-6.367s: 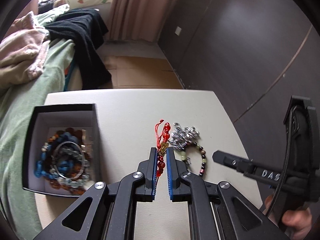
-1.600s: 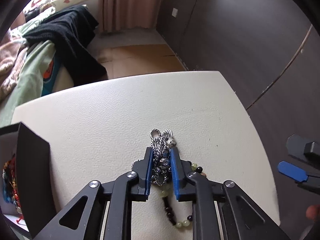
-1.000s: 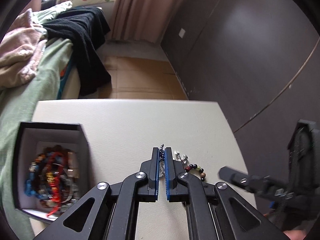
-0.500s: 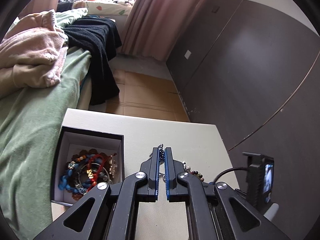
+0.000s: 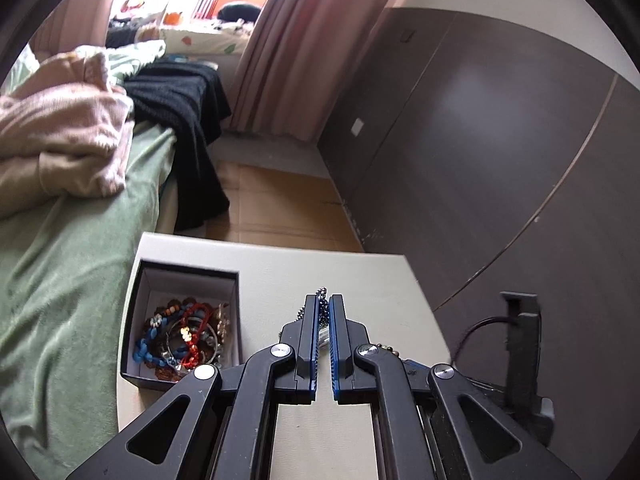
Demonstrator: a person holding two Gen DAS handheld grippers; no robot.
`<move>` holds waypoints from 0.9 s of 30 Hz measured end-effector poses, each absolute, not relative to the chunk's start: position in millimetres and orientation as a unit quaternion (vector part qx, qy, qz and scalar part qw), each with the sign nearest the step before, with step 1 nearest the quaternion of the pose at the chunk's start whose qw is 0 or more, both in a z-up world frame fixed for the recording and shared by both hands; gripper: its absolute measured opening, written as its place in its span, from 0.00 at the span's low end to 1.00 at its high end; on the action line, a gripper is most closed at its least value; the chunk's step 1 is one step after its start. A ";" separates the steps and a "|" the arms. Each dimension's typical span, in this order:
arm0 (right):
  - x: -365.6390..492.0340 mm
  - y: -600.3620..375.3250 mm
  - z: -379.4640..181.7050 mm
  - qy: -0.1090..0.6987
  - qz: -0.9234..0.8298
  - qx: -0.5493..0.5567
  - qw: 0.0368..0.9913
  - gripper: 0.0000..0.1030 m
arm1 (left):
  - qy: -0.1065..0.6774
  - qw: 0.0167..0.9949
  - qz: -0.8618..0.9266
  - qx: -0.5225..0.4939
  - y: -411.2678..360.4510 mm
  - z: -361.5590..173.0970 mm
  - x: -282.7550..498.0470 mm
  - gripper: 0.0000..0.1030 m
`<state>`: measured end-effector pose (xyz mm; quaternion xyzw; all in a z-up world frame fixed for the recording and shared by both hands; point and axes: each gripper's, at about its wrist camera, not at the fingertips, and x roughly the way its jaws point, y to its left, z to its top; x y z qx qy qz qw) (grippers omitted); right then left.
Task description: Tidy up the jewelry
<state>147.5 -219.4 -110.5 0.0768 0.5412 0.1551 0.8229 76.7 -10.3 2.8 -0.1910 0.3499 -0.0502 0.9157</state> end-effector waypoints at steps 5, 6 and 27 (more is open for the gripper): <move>133.8 -232.6 -81.2 0.508 0.196 0.134 0.828 0.10 | 0.333 0.927 -0.045 -0.165 -19.7 34.3 67.6 0.04; 132.2 -231.8 -76.0 0.501 0.202 0.138 0.830 0.10 | 0.329 0.930 -0.042 -0.157 -21.0 39.7 66.2 0.04; 134.2 -223.1 -67.6 0.499 0.238 0.159 0.818 0.10 | 0.259 0.961 0.036 -0.094 20.0 143.7 62.5 0.04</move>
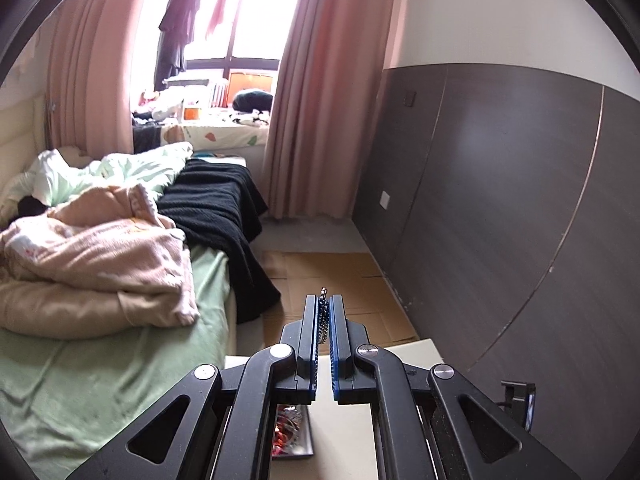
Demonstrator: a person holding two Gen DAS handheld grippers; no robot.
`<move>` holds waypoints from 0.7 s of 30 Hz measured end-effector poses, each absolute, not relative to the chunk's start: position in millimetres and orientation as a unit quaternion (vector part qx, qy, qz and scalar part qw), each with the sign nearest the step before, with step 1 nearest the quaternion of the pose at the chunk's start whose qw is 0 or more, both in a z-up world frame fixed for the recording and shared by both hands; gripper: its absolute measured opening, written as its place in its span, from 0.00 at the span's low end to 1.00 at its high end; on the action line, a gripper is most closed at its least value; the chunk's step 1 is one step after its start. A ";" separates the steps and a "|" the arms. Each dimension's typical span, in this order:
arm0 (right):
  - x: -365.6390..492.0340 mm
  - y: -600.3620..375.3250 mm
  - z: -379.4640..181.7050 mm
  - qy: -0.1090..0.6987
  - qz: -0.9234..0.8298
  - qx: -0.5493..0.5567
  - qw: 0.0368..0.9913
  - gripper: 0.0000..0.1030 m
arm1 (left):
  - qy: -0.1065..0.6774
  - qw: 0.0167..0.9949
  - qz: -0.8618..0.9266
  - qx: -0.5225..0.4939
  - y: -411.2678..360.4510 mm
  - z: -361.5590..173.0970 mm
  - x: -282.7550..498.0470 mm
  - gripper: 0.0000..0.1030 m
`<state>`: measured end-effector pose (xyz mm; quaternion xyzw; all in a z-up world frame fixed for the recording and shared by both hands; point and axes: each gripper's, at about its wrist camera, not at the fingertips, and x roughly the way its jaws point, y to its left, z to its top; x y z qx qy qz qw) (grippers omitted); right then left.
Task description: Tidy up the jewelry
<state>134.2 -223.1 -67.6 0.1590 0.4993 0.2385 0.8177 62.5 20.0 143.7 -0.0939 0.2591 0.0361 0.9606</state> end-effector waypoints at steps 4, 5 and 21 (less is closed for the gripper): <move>137.8 -218.1 -68.3 0.500 0.243 0.161 0.815 0.10 | 0.266 0.959 0.047 -0.088 29.8 137.0 73.4 0.04; 138.1 -217.0 -68.2 0.500 0.244 0.161 0.815 0.10 | 0.270 0.957 0.050 -0.090 34.2 133.4 76.7 0.04; 154.3 -200.6 -69.5 0.503 0.258 0.156 0.810 0.10 | 0.287 0.949 0.076 -0.107 73.1 91.1 101.0 0.04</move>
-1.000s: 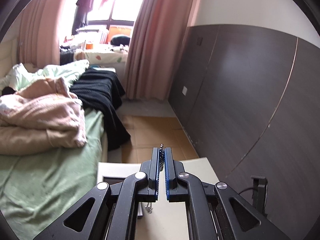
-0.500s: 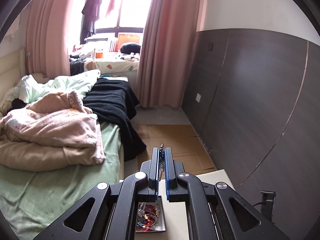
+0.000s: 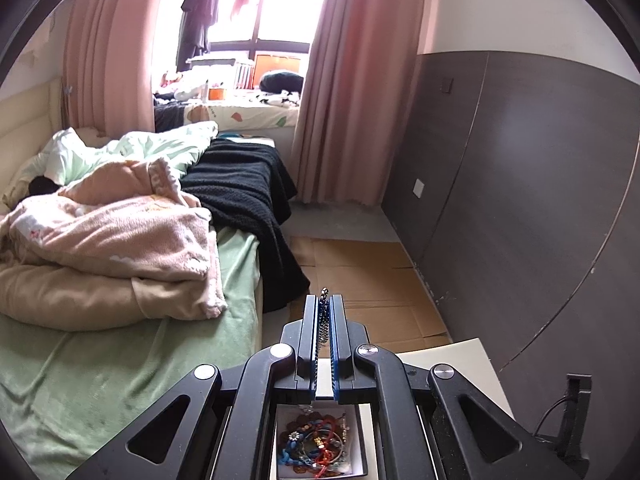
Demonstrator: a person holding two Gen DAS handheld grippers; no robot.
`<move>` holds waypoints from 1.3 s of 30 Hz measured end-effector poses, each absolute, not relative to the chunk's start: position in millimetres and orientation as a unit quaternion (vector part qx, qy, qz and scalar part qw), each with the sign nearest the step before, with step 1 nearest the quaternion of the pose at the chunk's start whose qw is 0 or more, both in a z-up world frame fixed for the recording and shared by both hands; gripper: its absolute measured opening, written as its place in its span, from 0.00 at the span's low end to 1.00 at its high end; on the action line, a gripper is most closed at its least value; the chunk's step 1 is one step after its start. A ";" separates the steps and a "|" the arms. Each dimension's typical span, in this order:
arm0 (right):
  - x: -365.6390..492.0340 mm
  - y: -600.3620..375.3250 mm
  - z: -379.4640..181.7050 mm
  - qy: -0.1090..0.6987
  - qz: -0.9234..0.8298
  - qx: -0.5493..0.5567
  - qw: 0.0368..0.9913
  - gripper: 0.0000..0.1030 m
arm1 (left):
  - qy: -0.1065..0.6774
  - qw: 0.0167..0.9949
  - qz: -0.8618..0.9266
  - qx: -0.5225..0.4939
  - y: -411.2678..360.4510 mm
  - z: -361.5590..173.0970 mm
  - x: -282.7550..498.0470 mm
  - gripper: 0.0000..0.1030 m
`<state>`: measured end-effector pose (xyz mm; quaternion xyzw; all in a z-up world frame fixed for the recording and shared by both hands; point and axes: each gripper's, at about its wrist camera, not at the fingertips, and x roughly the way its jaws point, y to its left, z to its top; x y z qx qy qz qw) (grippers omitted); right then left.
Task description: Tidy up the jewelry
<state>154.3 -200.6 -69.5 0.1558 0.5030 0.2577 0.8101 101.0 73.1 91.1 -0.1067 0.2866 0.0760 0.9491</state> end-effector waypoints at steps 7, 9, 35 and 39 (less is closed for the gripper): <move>158.5 -198.5 -76.2 0.509 0.250 0.156 0.808 0.10 | 0.302 0.940 0.078 -0.137 80.3 56.6 109.7 0.04; 157.8 -198.1 -75.6 0.509 0.251 0.154 0.809 0.10 | 0.303 0.939 0.085 -0.141 80.9 46.6 110.8 0.04; 156.4 -179.4 -72.8 0.486 0.259 0.174 0.817 0.10 | 0.363 0.861 0.066 -0.350 128.2 -50.0 105.2 0.14; 154.5 -163.9 -67.5 0.469 0.282 0.188 0.816 0.10 | 0.341 0.866 0.066 -0.360 133.7 -38.4 92.7 0.65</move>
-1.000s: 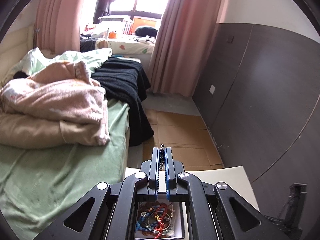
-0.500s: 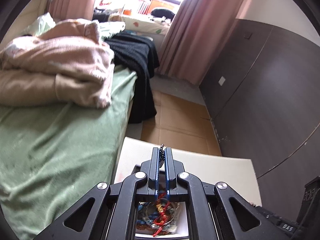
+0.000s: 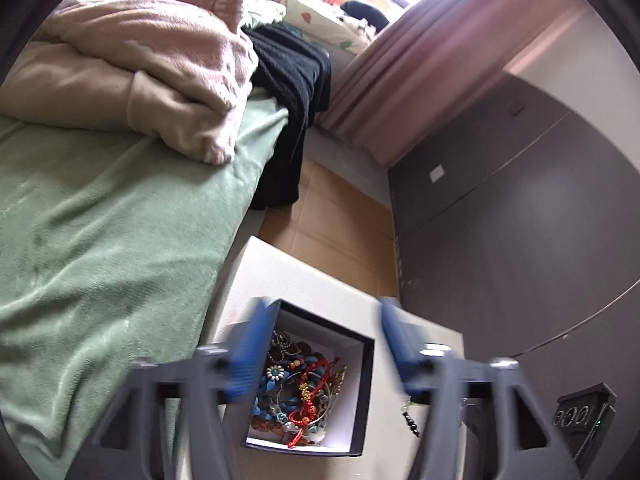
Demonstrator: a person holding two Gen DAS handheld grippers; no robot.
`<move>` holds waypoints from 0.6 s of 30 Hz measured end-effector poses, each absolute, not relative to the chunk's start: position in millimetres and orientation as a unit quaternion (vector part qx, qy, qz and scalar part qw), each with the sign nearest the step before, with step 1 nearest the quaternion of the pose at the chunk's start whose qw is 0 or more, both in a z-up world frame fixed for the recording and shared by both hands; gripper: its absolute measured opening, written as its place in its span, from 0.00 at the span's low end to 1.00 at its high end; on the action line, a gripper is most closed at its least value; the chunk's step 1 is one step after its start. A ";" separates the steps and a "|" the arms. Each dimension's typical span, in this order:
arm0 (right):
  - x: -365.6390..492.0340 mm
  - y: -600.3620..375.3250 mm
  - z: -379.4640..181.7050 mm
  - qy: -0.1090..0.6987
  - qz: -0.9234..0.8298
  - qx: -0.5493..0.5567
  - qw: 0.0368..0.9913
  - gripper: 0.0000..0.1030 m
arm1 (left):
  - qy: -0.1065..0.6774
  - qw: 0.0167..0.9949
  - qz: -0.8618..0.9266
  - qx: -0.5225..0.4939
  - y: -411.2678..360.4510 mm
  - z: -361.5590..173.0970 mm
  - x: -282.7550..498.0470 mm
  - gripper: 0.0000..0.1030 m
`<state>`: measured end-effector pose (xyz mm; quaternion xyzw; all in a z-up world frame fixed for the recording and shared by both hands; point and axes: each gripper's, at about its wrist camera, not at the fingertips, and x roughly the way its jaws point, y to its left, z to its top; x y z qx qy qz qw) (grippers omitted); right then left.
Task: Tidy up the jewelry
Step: 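Release the chain into the box with left tool while right tool drops bead bracelet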
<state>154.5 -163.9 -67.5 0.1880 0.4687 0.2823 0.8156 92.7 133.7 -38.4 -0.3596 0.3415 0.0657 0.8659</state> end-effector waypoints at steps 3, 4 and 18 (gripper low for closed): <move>151.3 -152.4 -61.6 0.455 0.301 0.194 0.815 0.10 | 0.331 0.874 0.074 -0.348 137.6 -27.0 83.5 0.65; 150.6 -148.8 -59.5 0.451 0.306 0.197 0.815 0.10 | 0.329 0.875 0.073 -0.348 139.4 -25.6 80.8 0.65; 137.0 -89.5 -45.5 0.433 0.345 0.162 0.817 0.16 | 0.332 0.871 0.077 -0.355 150.5 -22.1 66.8 0.65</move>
